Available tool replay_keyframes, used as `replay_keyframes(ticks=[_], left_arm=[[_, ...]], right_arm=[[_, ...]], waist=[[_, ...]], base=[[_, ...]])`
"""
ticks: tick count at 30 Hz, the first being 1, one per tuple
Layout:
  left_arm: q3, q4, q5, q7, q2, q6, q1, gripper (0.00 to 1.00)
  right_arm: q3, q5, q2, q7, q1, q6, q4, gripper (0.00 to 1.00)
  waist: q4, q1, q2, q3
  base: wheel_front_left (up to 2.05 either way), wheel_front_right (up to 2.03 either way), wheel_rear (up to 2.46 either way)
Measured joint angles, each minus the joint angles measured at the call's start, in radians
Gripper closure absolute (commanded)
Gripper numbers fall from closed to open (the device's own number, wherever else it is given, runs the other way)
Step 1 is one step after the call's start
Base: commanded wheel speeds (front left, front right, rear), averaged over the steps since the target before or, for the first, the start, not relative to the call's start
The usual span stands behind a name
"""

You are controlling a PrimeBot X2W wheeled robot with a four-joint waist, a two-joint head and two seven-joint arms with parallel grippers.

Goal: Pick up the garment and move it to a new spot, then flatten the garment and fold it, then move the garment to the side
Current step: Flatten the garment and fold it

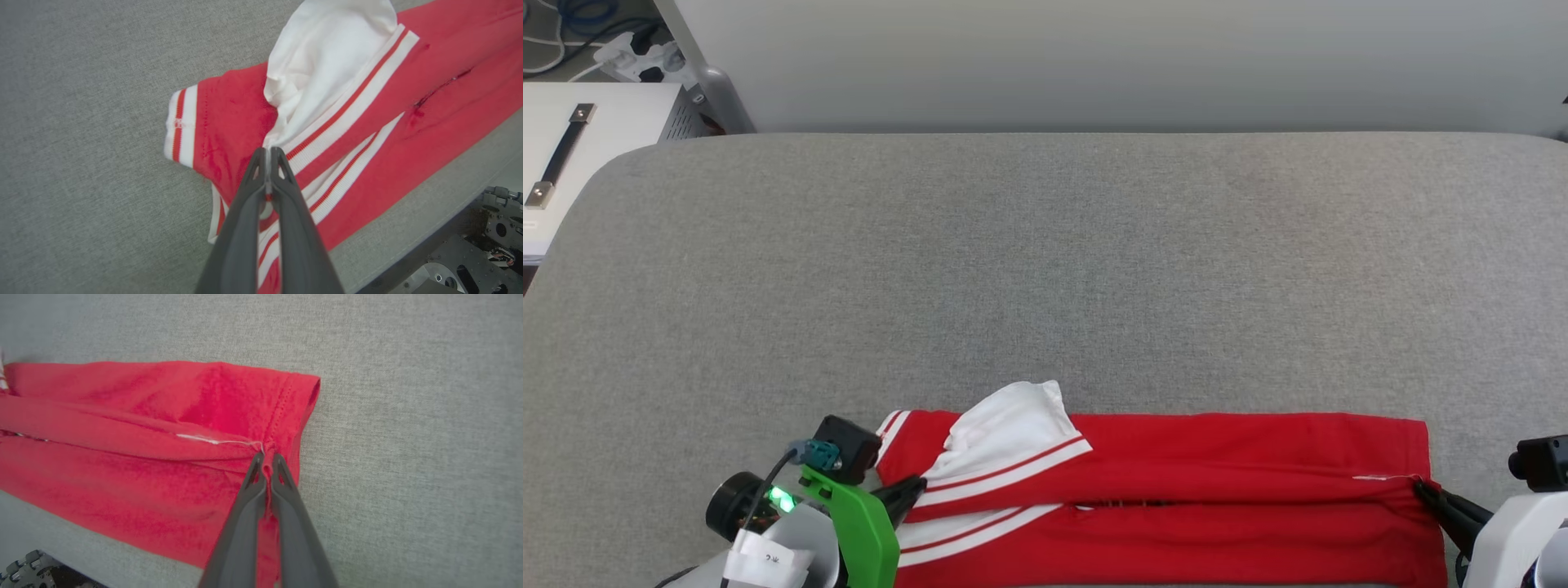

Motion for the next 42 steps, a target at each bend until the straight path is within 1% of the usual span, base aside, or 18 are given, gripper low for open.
replay_keyframes(ticks=[3, 5, 6, 7, 8, 15, 18, 21, 24, 30, 32, 34, 37, 38, 40, 42], left_arm=[[-0.011, 0.03, 0.004, -0.005, -0.017, -0.002, 0.0, 1.0], [-0.019, 0.054, 0.007, -0.006, -0.029, -0.011, -0.001, 1.0], [-0.021, 0.065, 0.008, -0.005, -0.035, -0.012, -0.001, 1.0], [-0.023, 0.077, 0.008, -0.004, -0.042, -0.015, -0.002, 0.55], [-0.025, 0.091, 0.008, -0.005, -0.051, -0.018, -0.002, 0.0], [-0.029, 0.148, 0.015, -0.031, -0.08, -0.023, -0.005, 0.0], [-0.025, 0.161, 0.014, -0.05, -0.084, -0.023, -0.004, 0.0], [-0.012, 0.159, 0.004, -0.081, -0.085, -0.014, 0.0, 0.0], [0.017, 0.146, -0.009, -0.119, -0.085, 0.007, 0.017, 0.0], [0.085, 0.083, -0.066, -0.201, -0.086, 0.076, 0.079, 0.0], [0.113, 0.053, -0.067, -0.253, -0.086, 0.099, 0.09, 0.0], [0.137, 0.026, -0.064, -0.308, -0.087, 0.112, 0.099, 0.0], [0.179, -0.009, -0.033, -0.355, -0.096, 0.125, 0.105, 0.0], [0.191, -0.019, -0.004, -0.36, -0.101, 0.131, 0.108, 0.0], [0.233, -0.041, 0.028, -0.366, -0.118, 0.143, 0.124, 0.0], [0.298, -0.074, 0.088, -0.366, -0.144, 0.151, 0.146, 0.0]], right_arm=[[0.01, -0.006, 0.002, 0.021, -0.003, 0.0, 0.012, 1.0], [0.014, -0.013, 0.007, 0.029, -0.008, 0.0, 0.021, 1.0], [0.015, -0.014, 0.011, 0.03, -0.011, 0.0, 0.025, 0.9], [0.015, -0.014, 0.015, 0.031, -0.017, 0.0, 0.03, 0.35], [0.012, -0.014, 0.02, 0.034, -0.023, 0.0, 0.035, 0.0], [0.008, -0.014, 0.047, 0.038, -0.038, 0.0, 0.044, 0.0], [-0.004, -0.012, 0.052, 0.041, -0.037, 0.0, 0.047, 0.0], [-0.021, -0.008, 0.055, 0.047, -0.034, 0.0, 0.04, 0.0], [-0.044, -0.002, 0.058, 0.057, -0.017, 0.0, 0.023, 0.0], [-0.124, -0.001, 0.072, 0.105, 0.029, 0.0, -0.02, 0.0], [-0.159, -0.008, 0.081, 0.127, 0.046, 0.0, -0.033, 0.0], [-0.2, -0.021, 0.097, 0.152, 0.06, 0.0, -0.036, 0.0], [-0.265, -0.049, 0.134, 0.206, 0.078, 0.0, -0.032, 0.0], [-0.285, -0.067, 0.146, 0.226, 0.084, 0.0, -0.031, 0.0], [-0.325, -0.093, 0.173, 0.257, 0.091, 0.0, -0.03, 0.0], [-0.37, -0.119, 0.203, 0.288, 0.096, 0.0, -0.03, 0.0]], waist=[[0.0, 0.0, 0.0, 0.012], [-0.001, 0.0, 0.0, 0.022], [-0.001, 0.0, 0.0, 0.025], [-0.001, 0.0, 0.0, 0.029], [-0.001, 0.0, 0.0, 0.033], [-0.005, 0.0, 0.0, 0.029], [-0.005, 0.0, 0.0, 0.014], [-0.006, 0.0, 0.0, -0.008], [-0.006, 0.0, 0.0, -0.033], [-0.005, 0.0, 0.0, -0.081], [-0.003, 0.0, 0.0, -0.092], [0.001, 0.0, 0.0, -0.097], [0.009, 0.0, 0.0, -0.096], [0.012, 0.0001, 0.0, -0.095], [0.017, 0.0, 0.0, -0.091], [0.022, 0.0, 0.0, -0.084]], base=[[0.0, 0.0, 0.0], [0.0, 0.0, 0.0], [0.0, 0.0, 0.0], [0.0, 0.0, 0.0], [0.0, 0.0, 0.0], [0.0, 0.0, 0.0], [0.0, 0.0, 0.0], [0.0, 0.0, 0.0], [0.0, 0.0, 0.0], [0.0, 0.0, 0.0], [0.0, 0.0, 0.0], [0.0, 0.0, 0.0], [0.0, 0.0, 0.0], [0.0, 0.0, 0.0], [0.0, 0.0, 0.0], [0.0, 0.0, 0.0]])
